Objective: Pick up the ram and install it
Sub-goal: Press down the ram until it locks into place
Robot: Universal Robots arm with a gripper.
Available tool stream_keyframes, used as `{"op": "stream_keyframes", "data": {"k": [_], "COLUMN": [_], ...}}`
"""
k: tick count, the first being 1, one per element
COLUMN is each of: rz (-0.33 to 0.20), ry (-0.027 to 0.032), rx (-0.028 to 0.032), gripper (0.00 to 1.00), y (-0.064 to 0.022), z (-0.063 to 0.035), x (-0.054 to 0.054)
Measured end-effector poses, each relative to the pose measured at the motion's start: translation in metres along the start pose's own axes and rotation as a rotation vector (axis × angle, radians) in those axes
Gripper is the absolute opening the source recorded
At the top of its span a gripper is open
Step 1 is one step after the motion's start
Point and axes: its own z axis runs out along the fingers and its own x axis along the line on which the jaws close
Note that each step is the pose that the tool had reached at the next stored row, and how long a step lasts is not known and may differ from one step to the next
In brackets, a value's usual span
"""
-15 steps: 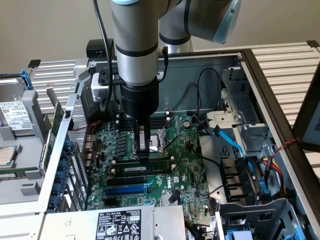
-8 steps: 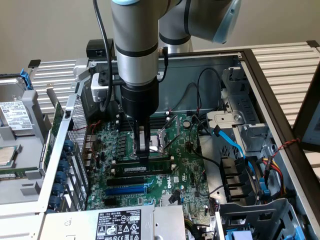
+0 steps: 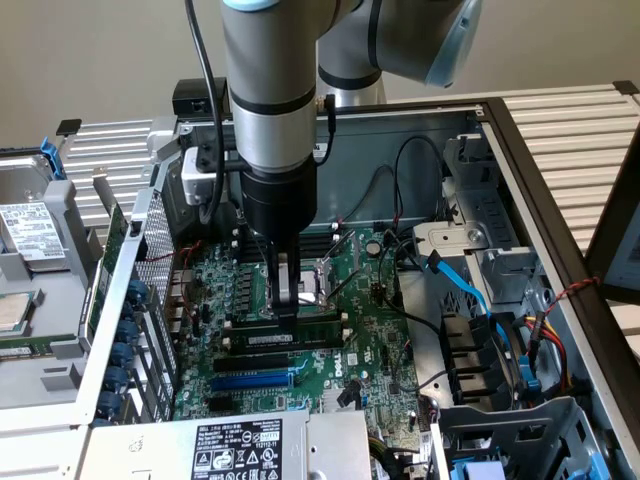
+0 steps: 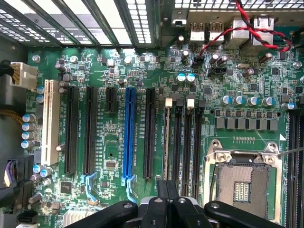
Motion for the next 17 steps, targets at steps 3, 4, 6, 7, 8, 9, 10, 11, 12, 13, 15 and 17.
{"op": "stream_keyframes", "data": {"k": [3,4,6,7,8,9,10,11,12,13,15,17], "rz": [0.0,0.0,0.0,0.0,0.0,0.0,0.0,0.0,0.0,0.0,0.0,0.0], "ry": [-0.0003,-0.0002,-0.0001,-0.0003,-0.0005,-0.0007,-0.0007,-0.0008,-0.0007,-0.0006,-0.0006,-0.0019], "rx": [0.0002,0.0001,0.0,0.0001,0.0002,0.0003,0.0003,0.0004,0.0003,0.0002,0.0002,0.001], "gripper": [0.1,0.1,0.1,0.1,0.1,0.1,0.1,0.1,0.1,0.1,0.1,0.1], "y": [0.0002,0.0003,0.0003,0.0003,0.0003,0.0003,0.0003,0.0003,0.0002,0.0002,0.0001,0.0001], "z": [0.0014,0.0016,0.0016,0.0017,0.0017,0.0017,0.0017,0.0017,0.0016,0.0016,0.0013,-0.0003], "x": [-0.0001,0.0,-0.0001,-0.0001,-0.0001,-0.0001,-0.0001,-0.0001,-0.0001,-0.0001,-0.0001,-0.0001]}}
